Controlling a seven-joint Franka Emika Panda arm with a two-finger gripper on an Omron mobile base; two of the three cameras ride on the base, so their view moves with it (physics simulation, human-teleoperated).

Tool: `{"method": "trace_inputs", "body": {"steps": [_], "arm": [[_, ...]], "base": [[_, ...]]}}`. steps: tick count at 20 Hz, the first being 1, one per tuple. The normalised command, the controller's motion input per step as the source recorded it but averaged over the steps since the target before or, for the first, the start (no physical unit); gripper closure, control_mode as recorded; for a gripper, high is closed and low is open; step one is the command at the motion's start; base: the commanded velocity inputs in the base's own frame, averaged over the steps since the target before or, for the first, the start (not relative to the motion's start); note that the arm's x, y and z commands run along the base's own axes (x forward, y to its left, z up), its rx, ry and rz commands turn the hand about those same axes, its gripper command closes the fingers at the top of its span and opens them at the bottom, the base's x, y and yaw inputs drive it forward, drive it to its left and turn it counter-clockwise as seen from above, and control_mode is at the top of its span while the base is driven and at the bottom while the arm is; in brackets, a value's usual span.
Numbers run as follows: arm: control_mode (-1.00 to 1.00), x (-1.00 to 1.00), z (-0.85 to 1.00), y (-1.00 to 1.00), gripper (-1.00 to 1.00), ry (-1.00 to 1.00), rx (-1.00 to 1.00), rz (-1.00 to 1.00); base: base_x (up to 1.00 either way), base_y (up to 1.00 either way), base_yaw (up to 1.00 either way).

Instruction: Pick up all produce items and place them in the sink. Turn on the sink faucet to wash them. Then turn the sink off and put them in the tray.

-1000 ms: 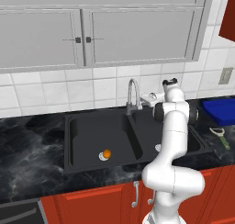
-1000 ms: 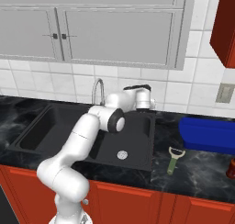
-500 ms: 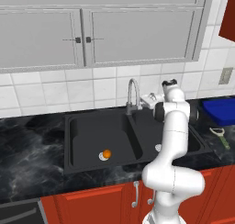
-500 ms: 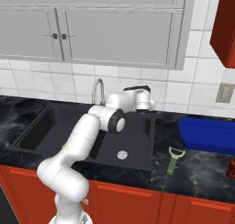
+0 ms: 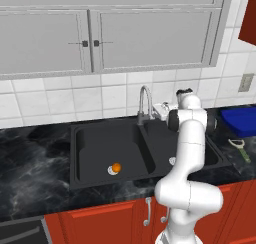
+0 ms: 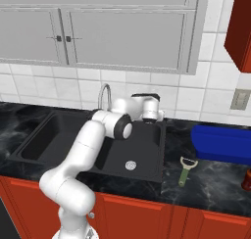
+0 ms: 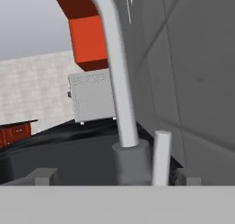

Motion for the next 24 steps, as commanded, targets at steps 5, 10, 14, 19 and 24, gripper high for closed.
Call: {"method": "trace_inputs", "body": {"steps": [5, 10, 14, 19, 24], "arm": [[-1.0, 0.22, 0.01, -0.15, -1.0, -0.02, 0.0, -0.14], [-1.0, 0.15, 0.0, -0.42, -1.0, -0.01, 0.0, -0.07], [-1.0, 0.03, 0.0, -0.41, -1.0, -0.06, 0.0, 0.0], [-1.0, -0.07, 0.09, -0.26, -1.0, -0.09, 0.0, 0.0], [-1.0, -0.5, 0.43, 0.0, -1.0, -0.12, 0.0, 0.0]], "base": [[0.0, 0.0, 0.0], [0.0, 0.0, 0.0], [0.0, 0.0, 0.0], [0.0, 0.0, 0.0], [0.0, 0.0, 0.0]]}}
